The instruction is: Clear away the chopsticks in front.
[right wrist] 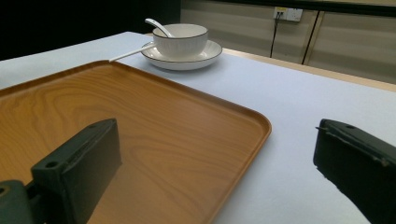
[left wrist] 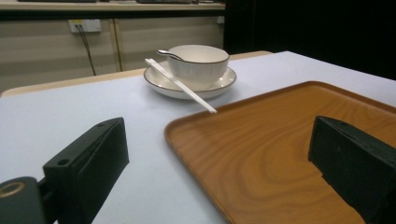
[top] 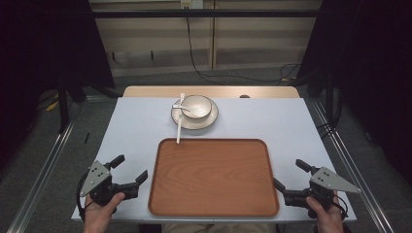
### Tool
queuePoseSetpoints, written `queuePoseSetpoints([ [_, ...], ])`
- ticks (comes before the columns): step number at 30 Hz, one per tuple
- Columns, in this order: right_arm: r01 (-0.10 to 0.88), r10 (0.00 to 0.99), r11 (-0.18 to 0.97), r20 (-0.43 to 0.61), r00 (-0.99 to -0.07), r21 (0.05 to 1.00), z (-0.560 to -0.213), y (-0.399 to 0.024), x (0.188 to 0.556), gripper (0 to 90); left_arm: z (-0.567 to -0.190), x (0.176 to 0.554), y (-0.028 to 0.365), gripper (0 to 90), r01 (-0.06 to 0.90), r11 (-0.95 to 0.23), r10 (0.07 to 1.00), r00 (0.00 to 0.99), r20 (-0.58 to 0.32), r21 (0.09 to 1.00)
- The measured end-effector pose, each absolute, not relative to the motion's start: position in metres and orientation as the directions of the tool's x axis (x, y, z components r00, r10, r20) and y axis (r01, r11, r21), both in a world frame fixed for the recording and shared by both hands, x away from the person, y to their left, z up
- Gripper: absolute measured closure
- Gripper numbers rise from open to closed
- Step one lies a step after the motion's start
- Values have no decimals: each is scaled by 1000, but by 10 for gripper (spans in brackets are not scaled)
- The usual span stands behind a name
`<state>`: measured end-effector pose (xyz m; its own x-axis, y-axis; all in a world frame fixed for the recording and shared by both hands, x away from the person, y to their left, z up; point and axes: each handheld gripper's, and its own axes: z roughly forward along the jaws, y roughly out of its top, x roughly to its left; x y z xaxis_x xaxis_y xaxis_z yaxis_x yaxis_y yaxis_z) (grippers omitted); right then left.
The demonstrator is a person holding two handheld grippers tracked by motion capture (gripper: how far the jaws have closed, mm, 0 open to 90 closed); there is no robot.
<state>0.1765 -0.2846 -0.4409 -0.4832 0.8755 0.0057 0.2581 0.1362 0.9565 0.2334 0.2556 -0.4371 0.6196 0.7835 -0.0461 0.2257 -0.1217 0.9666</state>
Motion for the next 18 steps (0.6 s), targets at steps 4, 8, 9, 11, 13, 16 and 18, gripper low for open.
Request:
queuePoseSetpoints([
  [4, 254, 873, 131, 10, -488, 958, -440, -285, 178, 6, -437, 234, 255, 49, 233, -127, 783, 621, -47, 964],
  [8, 264, 869, 134, 14, -494, 955, -441, -286, 178, 7, -437, 233, 254, 49, 235, -129, 790, 611, -43, 963],
  [9, 265, 872, 131, 16, -488, 955, -441, -286, 178, 8, -437, 233, 254, 49, 239, -121, 784, 619, -55, 964],
  [11, 268, 873, 131, 18, -488, 954, -442, -287, 179, 11, -436, 234, 252, 52, 236, -130, 783, 620, -46, 963],
  [13, 271, 872, 133, 17, -489, 953, -443, -287, 180, 12, -436, 234, 251, 62, 239, -134, 776, 628, -48, 962],
  [16, 286, 873, 142, 16, -487, 947, -444, -286, 184, 13, -436, 236, 248, 90, 249, -139, 773, 632, -51, 959],
  [18, 292, 867, 136, 29, -498, 947, -445, -285, 184, 13, -435, 237, 246, 90, 248, -139, 766, 641, -54, 959],
])
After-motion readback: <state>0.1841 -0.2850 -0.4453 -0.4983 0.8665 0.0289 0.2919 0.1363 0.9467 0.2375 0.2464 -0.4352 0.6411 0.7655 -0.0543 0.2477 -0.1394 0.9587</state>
